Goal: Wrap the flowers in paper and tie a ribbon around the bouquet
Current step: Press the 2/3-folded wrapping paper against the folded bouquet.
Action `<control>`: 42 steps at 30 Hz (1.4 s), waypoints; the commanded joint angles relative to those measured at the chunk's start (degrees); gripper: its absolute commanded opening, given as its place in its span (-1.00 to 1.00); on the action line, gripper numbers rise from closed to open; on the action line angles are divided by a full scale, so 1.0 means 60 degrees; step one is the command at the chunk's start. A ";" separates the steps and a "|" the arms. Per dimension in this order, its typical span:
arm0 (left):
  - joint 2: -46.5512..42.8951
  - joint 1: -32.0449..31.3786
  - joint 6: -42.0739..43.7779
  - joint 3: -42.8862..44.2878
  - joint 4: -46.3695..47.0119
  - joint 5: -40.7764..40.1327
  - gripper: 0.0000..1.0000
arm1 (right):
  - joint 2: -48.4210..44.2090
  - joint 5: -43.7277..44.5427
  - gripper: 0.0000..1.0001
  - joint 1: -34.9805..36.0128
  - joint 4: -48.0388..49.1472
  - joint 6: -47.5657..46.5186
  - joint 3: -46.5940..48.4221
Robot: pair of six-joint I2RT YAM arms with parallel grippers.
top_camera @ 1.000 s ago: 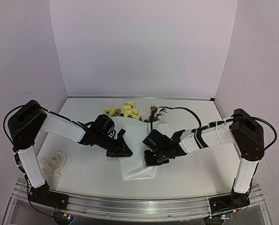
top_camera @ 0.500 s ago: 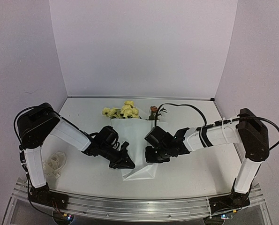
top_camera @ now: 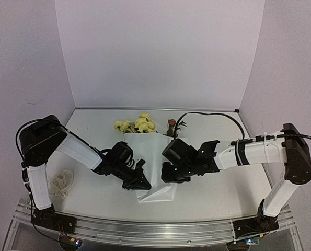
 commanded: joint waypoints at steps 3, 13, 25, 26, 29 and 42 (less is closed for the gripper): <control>0.0111 -0.0101 0.0478 0.0289 -0.0670 0.0066 -0.86 | 0.1036 -0.0603 -0.68 0.0025 0.0769 0.0579 -0.0001; -0.0439 -0.0101 0.1178 0.0782 -0.1468 0.0462 -0.78 | 0.1566 -0.0804 -0.99 0.0035 0.0909 0.1432 -0.0554; -0.0495 -0.0338 0.0950 -0.0582 -0.0845 0.1590 -0.80 | 0.1736 -0.0746 -1.00 0.0033 0.0674 0.1638 -0.0364; -0.0535 -0.0363 0.0922 -0.0635 -0.0812 0.1563 -0.79 | 0.1766 -0.0765 -1.00 0.0031 0.0658 0.1637 -0.0315; -0.0444 -0.0427 0.0902 -0.0742 -0.0818 0.1421 -0.79 | 0.1772 -0.0733 -1.00 0.0031 0.0586 0.1625 -0.0260; -0.0902 -0.0595 0.1457 -0.0749 -0.1776 0.0888 -0.74 | 0.1827 -0.0589 -1.00 0.0029 0.0175 0.1481 0.0076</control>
